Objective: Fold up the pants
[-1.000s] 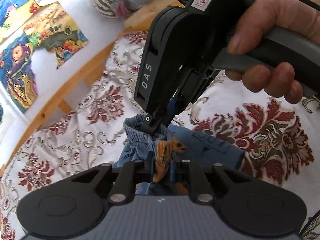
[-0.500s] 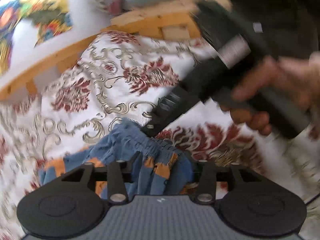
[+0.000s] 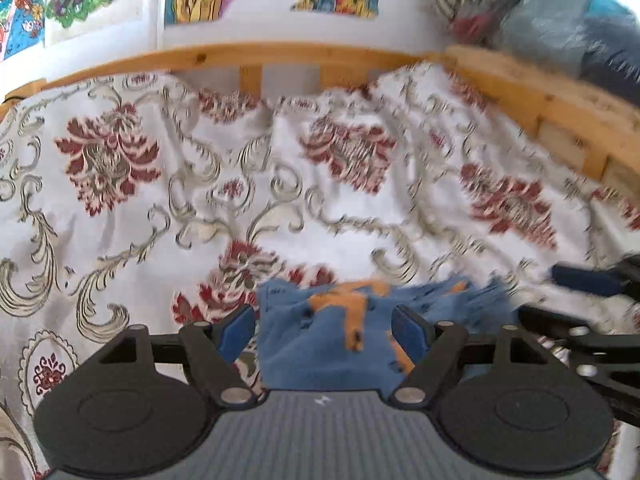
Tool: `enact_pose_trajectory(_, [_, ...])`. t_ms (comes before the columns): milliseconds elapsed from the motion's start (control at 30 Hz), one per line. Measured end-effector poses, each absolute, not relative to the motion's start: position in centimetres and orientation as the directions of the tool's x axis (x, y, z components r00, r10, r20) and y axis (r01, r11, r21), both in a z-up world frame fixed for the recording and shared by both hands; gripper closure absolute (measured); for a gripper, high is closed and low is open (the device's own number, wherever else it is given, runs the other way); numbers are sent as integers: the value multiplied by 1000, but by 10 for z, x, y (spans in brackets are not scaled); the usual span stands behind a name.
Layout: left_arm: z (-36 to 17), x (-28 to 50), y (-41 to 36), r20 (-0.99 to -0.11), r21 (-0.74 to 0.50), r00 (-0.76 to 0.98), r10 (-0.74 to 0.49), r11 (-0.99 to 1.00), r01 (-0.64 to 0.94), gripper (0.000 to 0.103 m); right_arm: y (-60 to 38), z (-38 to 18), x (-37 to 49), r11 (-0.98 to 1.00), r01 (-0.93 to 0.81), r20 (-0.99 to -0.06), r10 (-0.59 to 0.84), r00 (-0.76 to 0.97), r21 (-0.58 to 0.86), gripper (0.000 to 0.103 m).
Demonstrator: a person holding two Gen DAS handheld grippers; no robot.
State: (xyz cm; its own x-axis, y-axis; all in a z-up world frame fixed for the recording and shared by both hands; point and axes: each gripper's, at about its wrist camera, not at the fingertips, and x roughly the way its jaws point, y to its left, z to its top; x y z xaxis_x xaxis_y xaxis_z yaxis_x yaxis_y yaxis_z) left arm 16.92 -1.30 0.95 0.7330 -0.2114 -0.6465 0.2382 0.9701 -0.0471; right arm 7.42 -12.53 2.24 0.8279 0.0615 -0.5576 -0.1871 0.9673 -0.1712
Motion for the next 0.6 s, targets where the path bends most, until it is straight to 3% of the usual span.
enact_pose_trajectory(133, [-4,170,-13,-660,-8,727,-190,969,246,23,-141,-12,85,985,-151,-716,48,697,-81,56])
enact_pose_trajectory(233, [-11,169,-8,-677,-7,715,-176,972,233,20,-162,-22,77,994,-108,-756,67,651,-5,55])
enact_pose_trajectory(333, [-18,171,2,-692,-23,700,-177,974,224,12,-160,-7,68,994,-108,-734,58,677,-22,55])
enact_pose_trajectory(467, [-20,168,17,-702,-57,681,-206,971,234,12,-146,15,65,989,-125,-671,43,740,-73,55])
enact_pose_trajectory(600, [2,158,23,-652,-39,732,-200,972,231,10,-129,20,73,979,-188,-639,95,763,-79,54])
